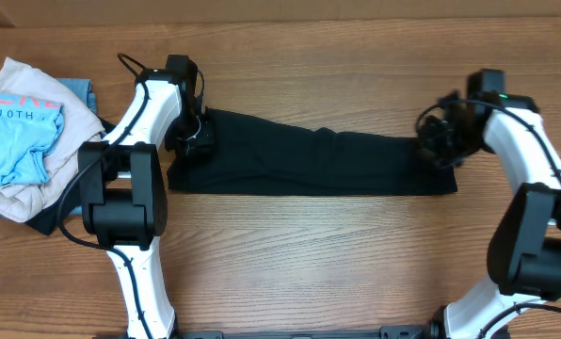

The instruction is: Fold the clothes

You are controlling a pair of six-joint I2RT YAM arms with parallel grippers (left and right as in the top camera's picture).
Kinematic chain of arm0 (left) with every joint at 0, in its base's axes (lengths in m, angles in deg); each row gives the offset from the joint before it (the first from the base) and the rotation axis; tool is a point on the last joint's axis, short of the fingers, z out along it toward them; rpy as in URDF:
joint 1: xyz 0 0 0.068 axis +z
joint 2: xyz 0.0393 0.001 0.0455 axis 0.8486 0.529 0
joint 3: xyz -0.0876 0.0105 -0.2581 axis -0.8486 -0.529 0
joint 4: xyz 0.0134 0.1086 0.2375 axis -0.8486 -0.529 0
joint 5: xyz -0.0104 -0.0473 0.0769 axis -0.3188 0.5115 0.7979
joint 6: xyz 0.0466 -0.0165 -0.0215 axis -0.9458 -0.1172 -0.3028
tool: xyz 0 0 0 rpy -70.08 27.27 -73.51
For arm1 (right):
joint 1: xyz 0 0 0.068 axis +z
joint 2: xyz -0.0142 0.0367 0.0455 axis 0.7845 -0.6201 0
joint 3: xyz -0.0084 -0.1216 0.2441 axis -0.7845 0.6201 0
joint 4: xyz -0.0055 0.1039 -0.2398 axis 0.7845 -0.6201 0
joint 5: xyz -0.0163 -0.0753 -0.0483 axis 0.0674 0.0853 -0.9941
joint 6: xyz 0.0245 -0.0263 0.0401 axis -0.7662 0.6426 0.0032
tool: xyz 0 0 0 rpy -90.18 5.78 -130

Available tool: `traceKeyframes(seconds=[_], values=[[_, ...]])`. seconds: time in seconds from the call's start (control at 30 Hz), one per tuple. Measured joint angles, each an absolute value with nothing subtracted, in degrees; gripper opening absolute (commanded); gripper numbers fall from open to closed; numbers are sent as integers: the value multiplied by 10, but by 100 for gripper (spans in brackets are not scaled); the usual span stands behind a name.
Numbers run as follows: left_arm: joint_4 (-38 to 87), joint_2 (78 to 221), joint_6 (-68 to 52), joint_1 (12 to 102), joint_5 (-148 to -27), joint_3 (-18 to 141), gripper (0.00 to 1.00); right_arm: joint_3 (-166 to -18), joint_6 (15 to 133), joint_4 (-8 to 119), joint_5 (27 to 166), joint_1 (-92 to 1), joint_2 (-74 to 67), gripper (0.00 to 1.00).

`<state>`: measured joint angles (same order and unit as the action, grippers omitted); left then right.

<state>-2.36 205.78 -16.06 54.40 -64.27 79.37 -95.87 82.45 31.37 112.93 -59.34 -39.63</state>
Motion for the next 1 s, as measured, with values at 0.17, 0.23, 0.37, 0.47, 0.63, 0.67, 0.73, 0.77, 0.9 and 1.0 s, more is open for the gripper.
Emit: traceKeyframes(seconds=[0.17,0.23,0.37,0.47,0.63,0.67,0.73,0.77,0.9,1.0], values=[[-24,2058,-161,544,-643,793,31,-948,897,356,1135,-466,-397,4],[-23,2058,-161,544,-643,793,31,-936,909,382,1099,-430,-397,4],[-23,2058,-161,544,-643,793,31,-888,921,462,1050,-384,-397,4],[-22,2058,-161,544,-643,792,31,-852,925,515,1038,-369,-397,4],[-22,2058,-161,544,-643,792,32,-815,926,530,1029,-366,-397,4],[-22,2058,-161,544,-643,792,32,-814,926,519,1029,-366,-397,4],[-22,2058,-161,544,-643,792,32,-816,927,485,1030,-366,-397,4],[-22,2058,-161,544,-643,792,32,-817,925,467,1032,-366,-397,4],[-22,2058,-161,544,-643,792,33,-826,925,424,1034,-366,-397,4],[-22,2057,-161,544,-644,792,33,-826,926,421,1021,-366,-397,4]])
